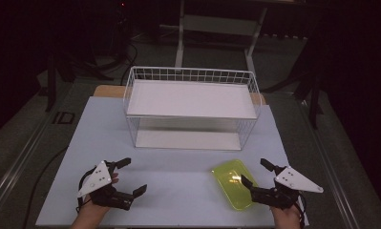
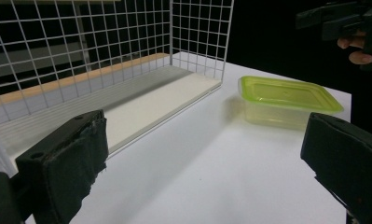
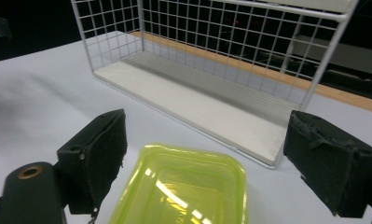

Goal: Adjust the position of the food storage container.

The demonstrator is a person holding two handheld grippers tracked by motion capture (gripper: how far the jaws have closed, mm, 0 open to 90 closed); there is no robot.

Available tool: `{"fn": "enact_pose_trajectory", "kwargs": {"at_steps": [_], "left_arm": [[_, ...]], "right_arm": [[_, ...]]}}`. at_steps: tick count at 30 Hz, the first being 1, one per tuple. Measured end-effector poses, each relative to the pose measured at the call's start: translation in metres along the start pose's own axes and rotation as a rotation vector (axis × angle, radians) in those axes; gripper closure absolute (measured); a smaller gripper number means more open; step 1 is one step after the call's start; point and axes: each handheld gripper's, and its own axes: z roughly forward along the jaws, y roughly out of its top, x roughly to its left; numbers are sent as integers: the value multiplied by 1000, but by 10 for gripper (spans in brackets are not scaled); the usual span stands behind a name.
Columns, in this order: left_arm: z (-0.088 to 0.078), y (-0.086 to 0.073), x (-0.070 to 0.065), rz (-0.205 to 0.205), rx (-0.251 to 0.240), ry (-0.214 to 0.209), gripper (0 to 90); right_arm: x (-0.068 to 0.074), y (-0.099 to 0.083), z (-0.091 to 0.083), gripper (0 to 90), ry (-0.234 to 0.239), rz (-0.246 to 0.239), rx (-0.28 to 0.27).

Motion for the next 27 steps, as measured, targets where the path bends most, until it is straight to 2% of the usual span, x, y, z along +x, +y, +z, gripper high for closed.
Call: {"fn": "enact_pose_trajectory", "kwargs": {"at_steps": [3, 4, 9, 10, 11, 12, 14, 15, 17, 19, 23, 25, 26, 27], "left_arm": [[0, 1, 0, -3, -3, 1, 15], [0, 2, -2, 2, -5, -3, 15], [-1, 2, -1, 2, -6, -3, 15], [-1, 2, -1, -5, -12, -7, 15], [-1, 2, -1, -6, -10, -5, 15], [0, 2, -1, -9, -10, -5, 15], [0, 2, -1, -18, -12, -9, 15], [0, 2, -1, -13, -10, -10, 15], [1, 3, -2, -9, -11, -13, 15], [1, 3, -3, 2, -8, -15, 15], [3, 2, -3, 4, 0, -17, 15], [3, 2, -3, 2, -1, -16, 15], [3, 2, -3, 2, -1, -18, 15], [4, 2, -3, 4, -1, -18, 15]], "right_arm": [[1, 0, 1, 127, 18, 6, 1], [4, 1, 0, 128, 43, 9, 1], [6, 5, -2, 128, 49, 9, -6], [7, 8, -4, 128, 54, 23, -22], [9, 11, -4, 128, 44, 16, -7], [10, 12, -4, 128, 54, 21, -2], [9, 14, -5, 137, 110, 43, 0], [9, 15, -5, 138, 116, 51, 14], [9, 14, -5, 198, 152, 51, 36], [9, 11, -6, 257, 149, 44, 61], [4, 1, -13, 448, 152, 31, 123], [2, -5, -18, 565, 134, 28, 148], [0, -7, -20, 572, 140, 27, 159], [-1, -10, -22, 618, 135, 27, 167]]}}
